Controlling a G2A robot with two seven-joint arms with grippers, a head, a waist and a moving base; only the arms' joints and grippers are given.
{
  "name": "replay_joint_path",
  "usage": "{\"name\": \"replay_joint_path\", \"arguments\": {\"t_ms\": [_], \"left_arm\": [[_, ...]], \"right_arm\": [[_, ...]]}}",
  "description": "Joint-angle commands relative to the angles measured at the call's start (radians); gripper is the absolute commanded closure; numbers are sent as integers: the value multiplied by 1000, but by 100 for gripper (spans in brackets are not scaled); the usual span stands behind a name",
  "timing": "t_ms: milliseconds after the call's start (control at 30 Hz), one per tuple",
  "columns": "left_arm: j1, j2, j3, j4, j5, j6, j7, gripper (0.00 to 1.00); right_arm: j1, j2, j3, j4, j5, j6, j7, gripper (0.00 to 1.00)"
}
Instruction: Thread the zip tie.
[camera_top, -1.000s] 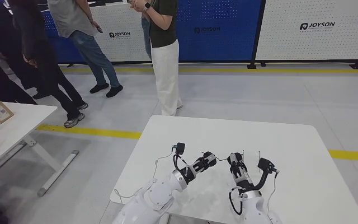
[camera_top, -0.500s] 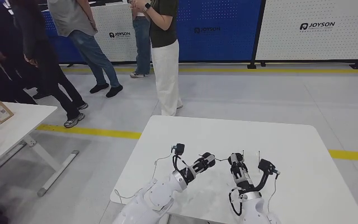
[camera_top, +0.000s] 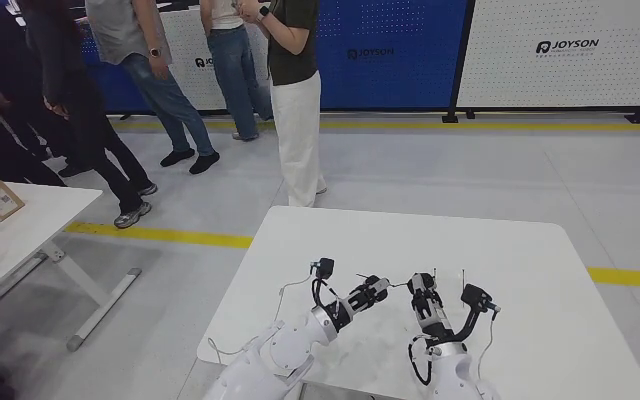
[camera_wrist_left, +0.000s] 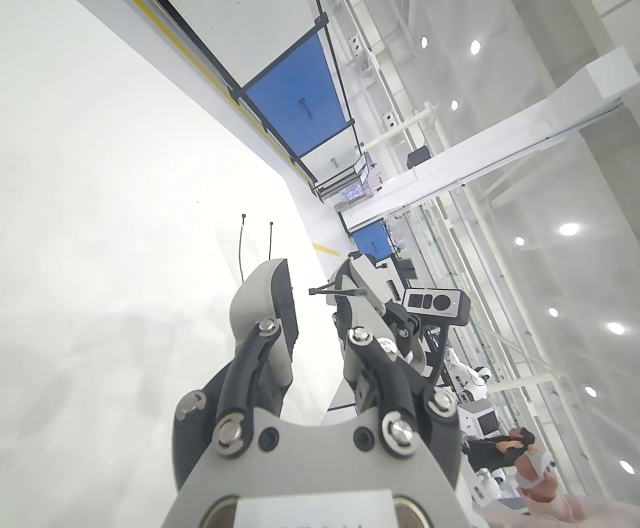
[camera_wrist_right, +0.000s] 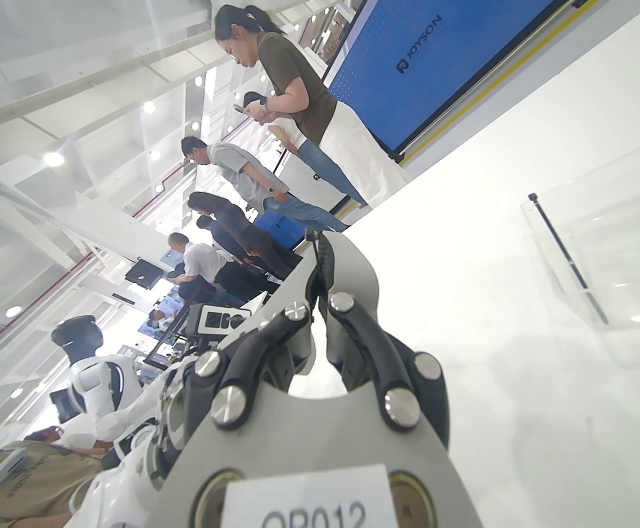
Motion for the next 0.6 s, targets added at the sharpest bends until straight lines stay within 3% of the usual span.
{"name": "replay_joint_path", "arguments": {"t_ms": [0, 100, 200, 567], "left_arm": [[-3, -1, 1, 2, -3, 1, 1, 82], [-8, -2, 4, 7, -5, 3, 2, 85], [-11, -3, 5, 10, -6, 4, 5, 100], [-19, -6, 17, 4, -6, 3, 1, 100]], "right_arm": [[0, 0, 1, 0, -1, 0, 0, 100], [2, -1, 3, 1, -2, -1, 3, 100], [4, -2, 5, 2, -1, -1, 3, 100], [10, -6, 5, 7, -1, -4, 14, 100]]}}
